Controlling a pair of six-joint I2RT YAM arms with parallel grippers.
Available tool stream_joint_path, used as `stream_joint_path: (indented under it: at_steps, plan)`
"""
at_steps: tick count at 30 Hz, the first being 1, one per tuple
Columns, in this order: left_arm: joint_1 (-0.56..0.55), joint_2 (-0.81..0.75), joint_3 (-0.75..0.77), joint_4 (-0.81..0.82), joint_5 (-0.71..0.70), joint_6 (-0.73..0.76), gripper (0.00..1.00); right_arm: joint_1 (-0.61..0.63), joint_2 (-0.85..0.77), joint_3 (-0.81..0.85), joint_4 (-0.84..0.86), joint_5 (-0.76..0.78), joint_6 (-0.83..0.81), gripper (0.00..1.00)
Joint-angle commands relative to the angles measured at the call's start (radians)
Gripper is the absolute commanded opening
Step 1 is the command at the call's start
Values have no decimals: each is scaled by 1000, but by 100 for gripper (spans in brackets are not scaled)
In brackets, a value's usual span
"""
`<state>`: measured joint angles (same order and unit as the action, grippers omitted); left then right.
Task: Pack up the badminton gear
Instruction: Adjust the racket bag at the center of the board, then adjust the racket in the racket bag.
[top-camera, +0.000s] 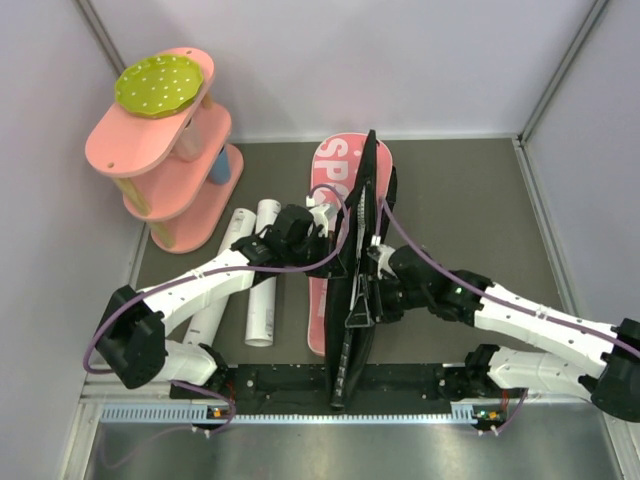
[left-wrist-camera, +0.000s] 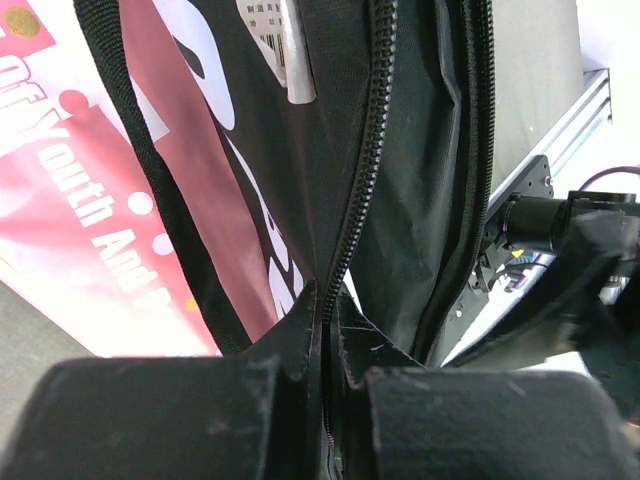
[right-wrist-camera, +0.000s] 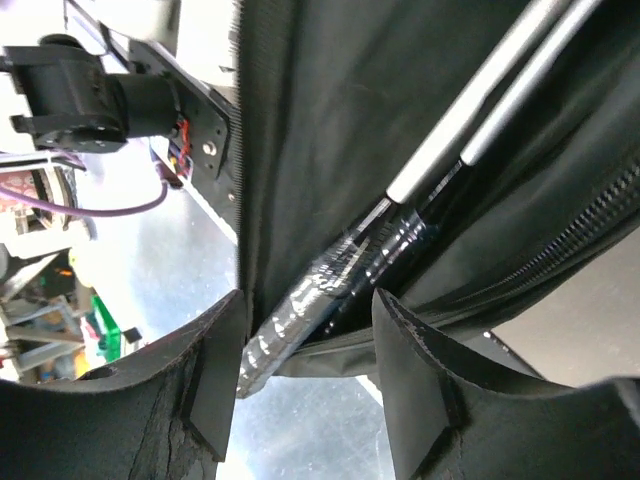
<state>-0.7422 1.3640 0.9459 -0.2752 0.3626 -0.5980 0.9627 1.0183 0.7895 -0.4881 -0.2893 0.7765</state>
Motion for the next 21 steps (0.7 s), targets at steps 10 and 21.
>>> stream_joint_path:
  at_steps: [10, 21]
  plan:
    - [-13, -36, 11, 39, 38, -9, 0, 31, 25, -214, 358, -54, 244, 47]
    - [-28, -40, 17, 39, 50, -14, 0, 34, 51, -220, 368, 21, 259, 9]
